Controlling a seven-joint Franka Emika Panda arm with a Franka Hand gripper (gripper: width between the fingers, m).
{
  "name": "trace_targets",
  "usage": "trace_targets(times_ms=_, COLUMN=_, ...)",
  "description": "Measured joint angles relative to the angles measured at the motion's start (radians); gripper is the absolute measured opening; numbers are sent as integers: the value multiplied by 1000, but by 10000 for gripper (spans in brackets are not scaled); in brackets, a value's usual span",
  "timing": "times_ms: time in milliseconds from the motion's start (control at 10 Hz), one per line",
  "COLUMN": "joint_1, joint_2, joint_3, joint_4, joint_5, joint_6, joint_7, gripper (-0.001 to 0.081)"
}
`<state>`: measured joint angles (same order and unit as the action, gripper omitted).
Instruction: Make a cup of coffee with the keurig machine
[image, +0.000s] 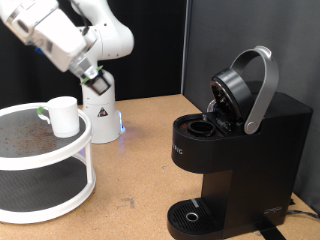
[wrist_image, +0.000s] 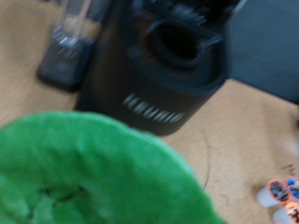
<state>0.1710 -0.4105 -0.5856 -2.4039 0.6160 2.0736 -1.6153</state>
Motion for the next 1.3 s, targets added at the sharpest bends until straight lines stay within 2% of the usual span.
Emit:
trace_targets(times_ms=200, joint_1=15, joint_2=29, joint_3=29, joint_4=33, joint_5=20, joint_6=15, joint_7=83, gripper=476)
trace_targets(times_ms=300, joint_1=14, joint_2=29, joint_3=26, joint_4=32, joint_5=20, joint_6=15, joint_7=74, gripper=476)
trace_targets(times_ms=500, joint_1=16, joint_2=29, joint_3=19, joint_4=36, joint_5=103, joint_6=-31, joint_7=88, gripper=476)
trace_targets(times_ms=600, joint_1=20, joint_2=29, joint_3=25, joint_4=44, joint_5=151, joint_6=-40, joint_7=131, gripper=476)
trace_targets(times_ms=800, joint_1=31, joint_2=31, joint_3=62, joint_4=73, joint_5=202, joint_6=-36, joint_7=267, gripper=476)
trace_targets(times_ms=1000, joint_1=44, joint_2=46, joint_3=108, joint_4=108, joint_5=203, joint_6=-19, joint_7=363, gripper=476)
trace_targets(times_ms=1300, joint_1=62, joint_2=76, joint_3=152, joint_4=144, joint_5=206, joint_6=0, joint_7=398, gripper=476)
